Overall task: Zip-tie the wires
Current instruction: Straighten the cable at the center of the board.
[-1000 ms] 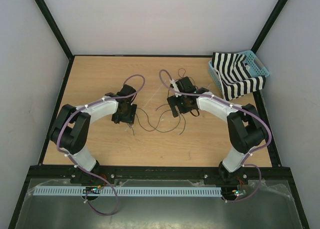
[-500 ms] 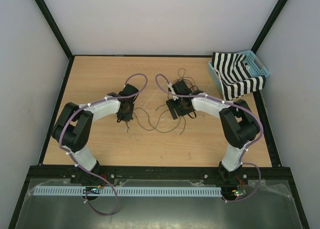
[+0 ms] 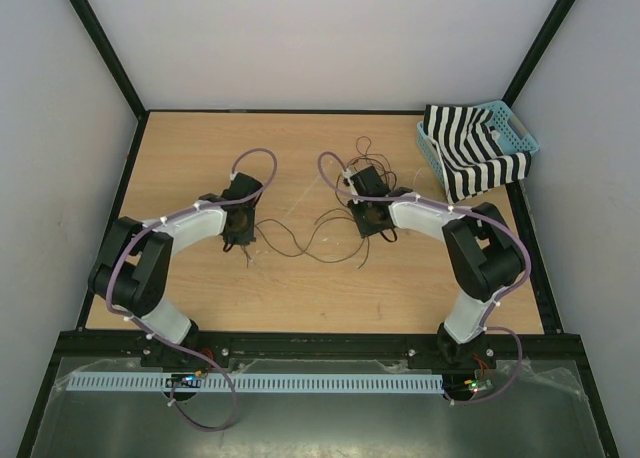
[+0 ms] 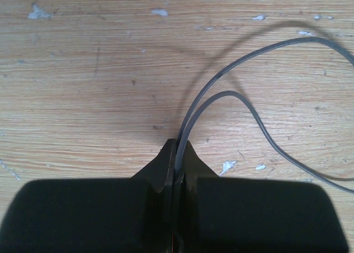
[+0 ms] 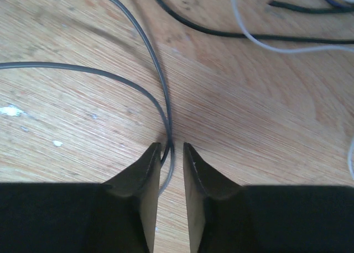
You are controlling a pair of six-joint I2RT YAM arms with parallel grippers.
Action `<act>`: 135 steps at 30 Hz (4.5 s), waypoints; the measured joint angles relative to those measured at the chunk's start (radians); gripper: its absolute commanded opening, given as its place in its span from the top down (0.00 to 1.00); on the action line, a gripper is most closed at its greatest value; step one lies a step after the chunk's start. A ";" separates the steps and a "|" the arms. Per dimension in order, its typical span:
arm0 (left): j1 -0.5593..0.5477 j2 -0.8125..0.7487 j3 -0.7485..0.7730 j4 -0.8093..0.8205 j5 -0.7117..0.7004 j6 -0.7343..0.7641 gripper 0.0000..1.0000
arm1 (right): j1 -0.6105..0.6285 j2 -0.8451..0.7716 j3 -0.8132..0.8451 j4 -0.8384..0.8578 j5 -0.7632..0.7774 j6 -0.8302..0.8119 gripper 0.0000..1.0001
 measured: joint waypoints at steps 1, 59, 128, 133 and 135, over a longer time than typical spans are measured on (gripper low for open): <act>0.006 -0.007 -0.007 0.002 0.002 -0.002 1.00 | -0.009 -0.010 -0.013 0.009 0.002 -0.003 0.81; 0.000 -0.015 -0.043 0.101 0.257 0.024 1.00 | -0.246 -0.069 -0.089 0.009 0.189 -0.018 0.61; -0.010 -0.042 -0.083 0.147 0.310 0.019 1.00 | -0.003 0.007 0.051 0.064 -0.202 0.085 0.05; 0.011 -0.066 -0.108 0.149 0.318 0.013 1.00 | -0.070 -0.001 0.005 0.080 -0.171 0.075 0.05; 0.016 -0.068 -0.111 0.151 0.322 0.010 1.00 | -0.113 -0.020 -0.021 0.085 -0.159 0.067 0.05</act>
